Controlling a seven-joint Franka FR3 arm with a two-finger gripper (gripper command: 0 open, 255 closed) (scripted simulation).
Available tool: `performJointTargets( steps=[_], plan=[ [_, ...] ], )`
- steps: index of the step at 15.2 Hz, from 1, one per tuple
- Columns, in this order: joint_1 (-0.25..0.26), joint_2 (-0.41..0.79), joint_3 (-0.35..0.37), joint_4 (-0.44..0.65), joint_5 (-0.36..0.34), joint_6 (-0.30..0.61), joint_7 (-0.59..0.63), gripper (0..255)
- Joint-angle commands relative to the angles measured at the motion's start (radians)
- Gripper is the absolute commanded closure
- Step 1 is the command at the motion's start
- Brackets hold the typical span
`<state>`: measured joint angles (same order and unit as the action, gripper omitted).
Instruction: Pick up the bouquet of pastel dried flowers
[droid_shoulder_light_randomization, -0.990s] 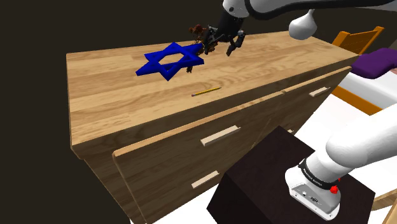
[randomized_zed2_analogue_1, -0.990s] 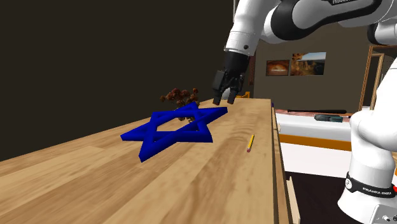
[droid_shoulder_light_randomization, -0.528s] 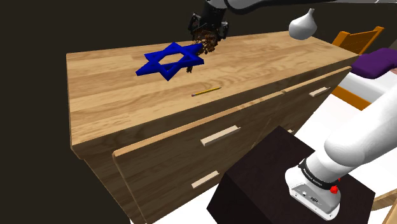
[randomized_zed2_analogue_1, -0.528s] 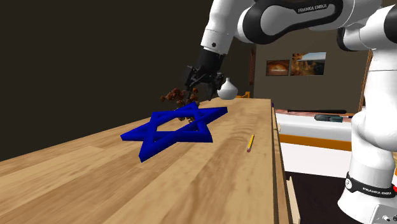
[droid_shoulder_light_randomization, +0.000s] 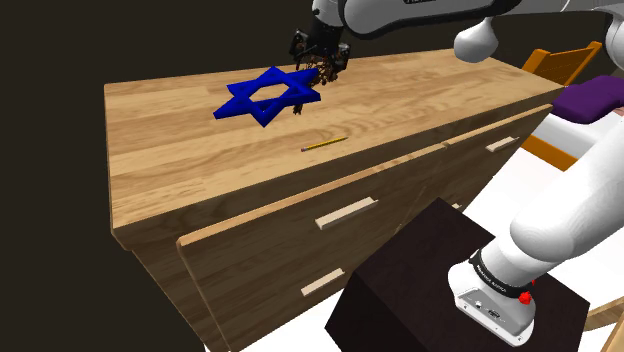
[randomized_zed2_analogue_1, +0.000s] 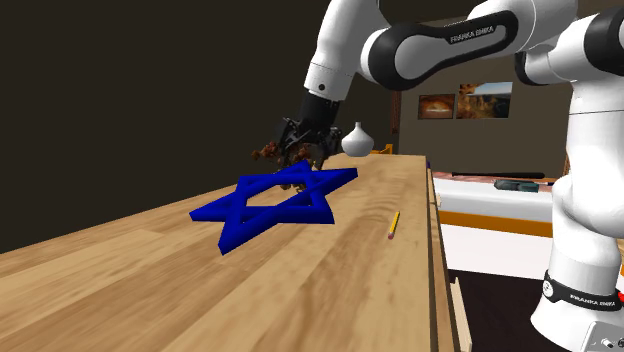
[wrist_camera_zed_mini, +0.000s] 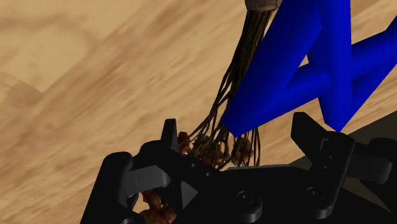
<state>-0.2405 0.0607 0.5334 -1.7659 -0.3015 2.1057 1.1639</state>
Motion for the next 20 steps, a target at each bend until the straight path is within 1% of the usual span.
performJointTargets(
  steps=[1,2,3,12,20],
  plan=[
    [0.0,0.002,-0.001,-0.019,-0.005,0.02,0.006,0],
    [-0.001,0.002,-0.001,-0.019,-0.005,0.02,0.006,0],
    [0.0,0.002,-0.001,-0.019,-0.004,0.02,0.006,255],
    [0.0,0.002,-0.001,-0.019,-0.005,0.02,0.006,255],
    [0.003,0.001,0.003,0.086,0.011,-0.083,-0.021,255]
  ],
)
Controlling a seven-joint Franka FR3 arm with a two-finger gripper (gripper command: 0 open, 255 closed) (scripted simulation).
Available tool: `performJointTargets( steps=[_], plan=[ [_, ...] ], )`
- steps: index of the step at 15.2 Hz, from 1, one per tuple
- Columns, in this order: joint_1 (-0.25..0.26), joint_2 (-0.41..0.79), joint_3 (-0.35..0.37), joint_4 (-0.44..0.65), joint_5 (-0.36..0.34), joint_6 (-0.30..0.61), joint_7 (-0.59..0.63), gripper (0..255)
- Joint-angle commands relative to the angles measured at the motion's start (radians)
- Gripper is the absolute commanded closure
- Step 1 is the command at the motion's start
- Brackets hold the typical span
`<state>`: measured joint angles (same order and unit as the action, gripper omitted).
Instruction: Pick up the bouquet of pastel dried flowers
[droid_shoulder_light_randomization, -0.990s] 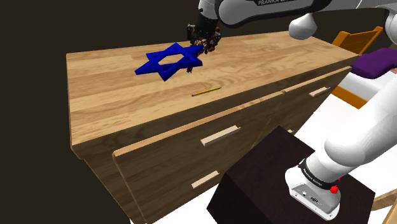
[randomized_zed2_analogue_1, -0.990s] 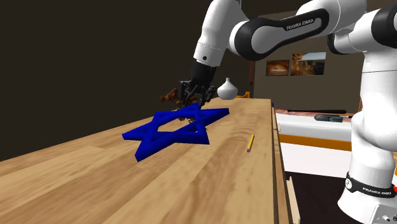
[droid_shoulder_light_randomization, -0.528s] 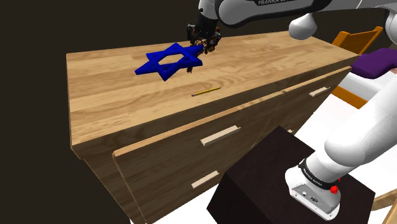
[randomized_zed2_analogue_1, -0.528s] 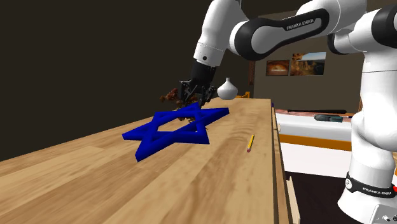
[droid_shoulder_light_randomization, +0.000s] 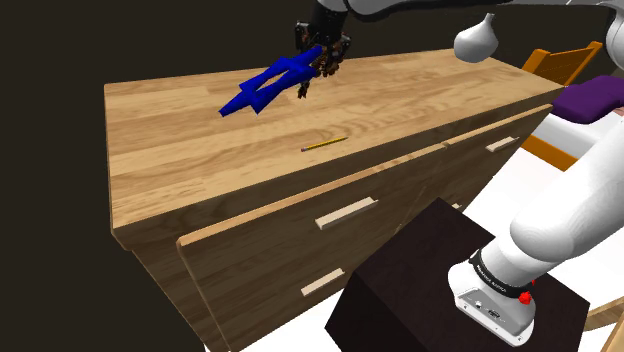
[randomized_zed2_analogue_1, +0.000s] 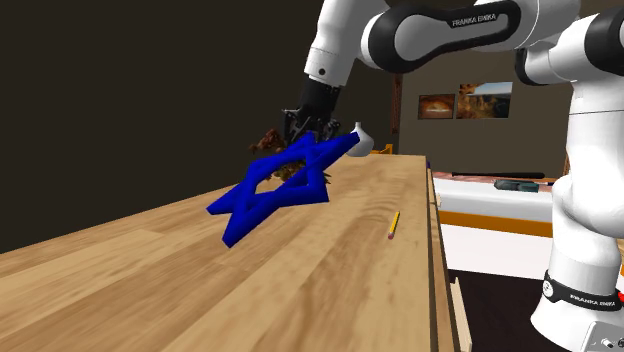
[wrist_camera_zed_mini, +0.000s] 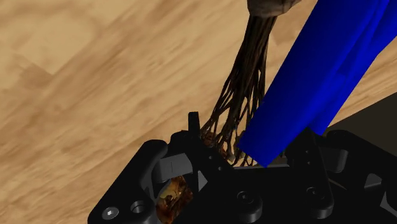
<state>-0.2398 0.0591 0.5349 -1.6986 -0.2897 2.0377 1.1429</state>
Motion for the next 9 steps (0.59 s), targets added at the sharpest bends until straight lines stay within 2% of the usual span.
performJointTargets(
  steps=[1,7,9],
  plan=[
    [0.003,0.003,0.002,0.033,0.0,-0.028,-0.003,255],
    [0.009,0.016,0.006,0.127,0.0,-0.111,-0.018,255],
    [0.009,0.016,0.006,0.129,0.0,-0.113,-0.019,255]
  ],
)
